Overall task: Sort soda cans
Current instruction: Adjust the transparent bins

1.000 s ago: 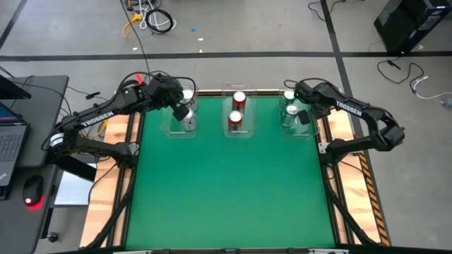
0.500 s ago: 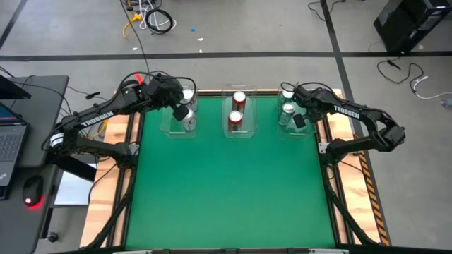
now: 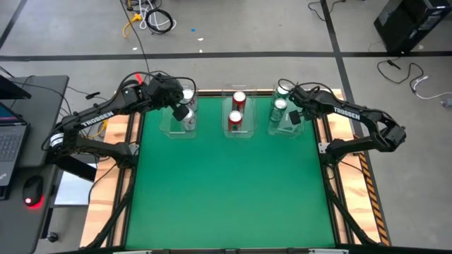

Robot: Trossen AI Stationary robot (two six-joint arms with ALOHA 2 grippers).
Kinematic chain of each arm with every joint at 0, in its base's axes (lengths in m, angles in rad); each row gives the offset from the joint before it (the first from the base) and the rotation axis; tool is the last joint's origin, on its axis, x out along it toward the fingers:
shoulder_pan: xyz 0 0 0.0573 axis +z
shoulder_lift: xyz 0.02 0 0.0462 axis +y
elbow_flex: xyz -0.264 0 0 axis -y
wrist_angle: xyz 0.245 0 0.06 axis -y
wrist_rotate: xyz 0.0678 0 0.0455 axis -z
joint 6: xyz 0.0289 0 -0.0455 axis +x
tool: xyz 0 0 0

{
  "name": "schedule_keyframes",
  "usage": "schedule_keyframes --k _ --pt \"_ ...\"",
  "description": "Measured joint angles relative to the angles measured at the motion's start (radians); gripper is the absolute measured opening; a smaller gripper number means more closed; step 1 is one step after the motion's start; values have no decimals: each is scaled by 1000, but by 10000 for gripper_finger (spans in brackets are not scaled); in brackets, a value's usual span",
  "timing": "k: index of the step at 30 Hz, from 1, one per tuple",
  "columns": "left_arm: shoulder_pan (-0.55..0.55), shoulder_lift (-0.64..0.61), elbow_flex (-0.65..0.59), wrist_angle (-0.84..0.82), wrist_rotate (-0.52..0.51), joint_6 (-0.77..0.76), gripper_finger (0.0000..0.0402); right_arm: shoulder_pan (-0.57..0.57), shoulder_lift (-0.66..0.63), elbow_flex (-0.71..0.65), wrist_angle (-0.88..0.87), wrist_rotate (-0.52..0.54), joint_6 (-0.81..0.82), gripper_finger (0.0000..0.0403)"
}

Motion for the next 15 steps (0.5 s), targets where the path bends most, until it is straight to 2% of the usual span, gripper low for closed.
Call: schedule_keyframes --k 9,15 --pt "0 0 0 -1 0 -4 0 1 0 0 200 44 196 0" --pt "0 0 0 -11 0 -3 0 9 0 -22 247 75 218 0"
